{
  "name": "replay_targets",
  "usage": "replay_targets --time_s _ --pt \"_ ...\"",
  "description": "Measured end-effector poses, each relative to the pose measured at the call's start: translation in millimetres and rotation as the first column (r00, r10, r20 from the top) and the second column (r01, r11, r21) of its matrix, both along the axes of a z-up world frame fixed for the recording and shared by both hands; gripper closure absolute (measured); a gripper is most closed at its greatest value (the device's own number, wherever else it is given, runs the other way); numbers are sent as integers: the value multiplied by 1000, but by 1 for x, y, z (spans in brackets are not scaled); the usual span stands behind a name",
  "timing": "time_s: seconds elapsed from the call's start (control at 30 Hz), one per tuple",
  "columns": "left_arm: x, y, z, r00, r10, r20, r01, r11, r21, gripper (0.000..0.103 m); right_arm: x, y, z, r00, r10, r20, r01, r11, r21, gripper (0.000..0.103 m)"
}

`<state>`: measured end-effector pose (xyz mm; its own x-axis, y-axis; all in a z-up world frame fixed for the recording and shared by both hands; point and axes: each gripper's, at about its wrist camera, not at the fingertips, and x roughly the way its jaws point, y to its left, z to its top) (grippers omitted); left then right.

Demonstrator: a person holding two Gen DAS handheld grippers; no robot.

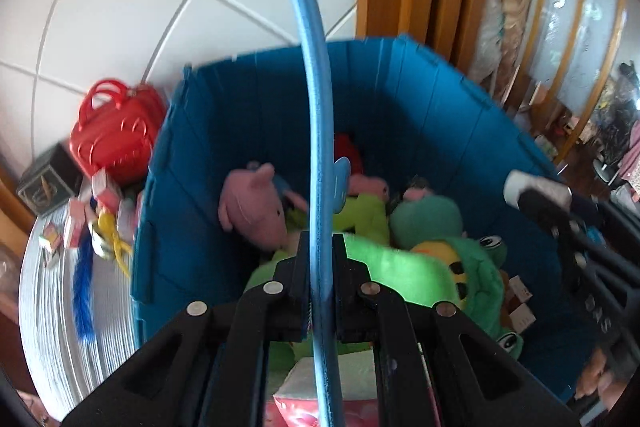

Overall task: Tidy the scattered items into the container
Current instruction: 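Carry both items over the blue bin and open the right tool to drop the bottle, then open the left tool to drop the blue boomerang into the bin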

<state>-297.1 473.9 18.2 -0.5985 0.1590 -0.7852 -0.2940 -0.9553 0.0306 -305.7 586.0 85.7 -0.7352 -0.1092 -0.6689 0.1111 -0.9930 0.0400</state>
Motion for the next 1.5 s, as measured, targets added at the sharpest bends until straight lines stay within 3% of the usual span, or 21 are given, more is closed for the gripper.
replay_targets --time_s 0.07,0.17,0.33,0.4,0.47,0.53,0.6,0.8,0.87,1.03,1.13,1.23,1.33,1.5 --pt "0 0 -2 1000 10 8 -10 1000 -8 95 -9 -4 -3 998 53 45 -51 998 -44 75" --pt "-1 0 -4 999 22 24 -22 1000 -21 95 -26 -6 -8 995 56 81 -59 998 27 75" --pt "-1 -4 -5 999 35 39 -34 999 -26 92 -38 -17 -11 990 83 116 -86 996 23 76" --pt "-2 -5 -3 999 41 31 -40 999 -27 85 -38 -22 -11 989 94 117 -97 995 21 75" --pt "0 -6 0 999 46 23 -45 999 -27 64 -41 -22 -11 988 98 117 -101 995 24 75" --pt "2 -8 3 999 44 5 -44 999 -26 50 -44 -25 -13 989 94 118 -98 995 32 75" --pt "3 -8 5 999 49 -8 -49 998 -35 47 -43 -29 -12 989 92 118 -97 994 43 72" --pt "4 -13 7 998 57 -15 -58 998 -29 47 -41 -26 -6 992 71 102 -78 995 67 59" --pt "6 -13 9 998 57 -27 -58 998 -34 47 -37 -24 -2 994 65 92 -72 994 78 41" --pt "17 -15 21 994 65 -87 -70 996 -53 45 -26 -19 5 996 63 68 -69 993 96 21" --pt "23 -17 30 990 72 -121 -78 996 -45 37 -20 -17 8 996 68 59 -73 993 96 21" --pt "30 -19 37 989 68 -134 -73 997 -34 37 -14 -16 12 996 71 51 -76 992 98 20" --pt "36 -21 40 987 65 -144 -70 997 -28 37 -8 -16 16 997 72 37 -75 993 95 9" --pt "49 -26 43 985 69 -158 -72 997 -12 37 6 -14 27 997 79 3 -79 993 85 0"
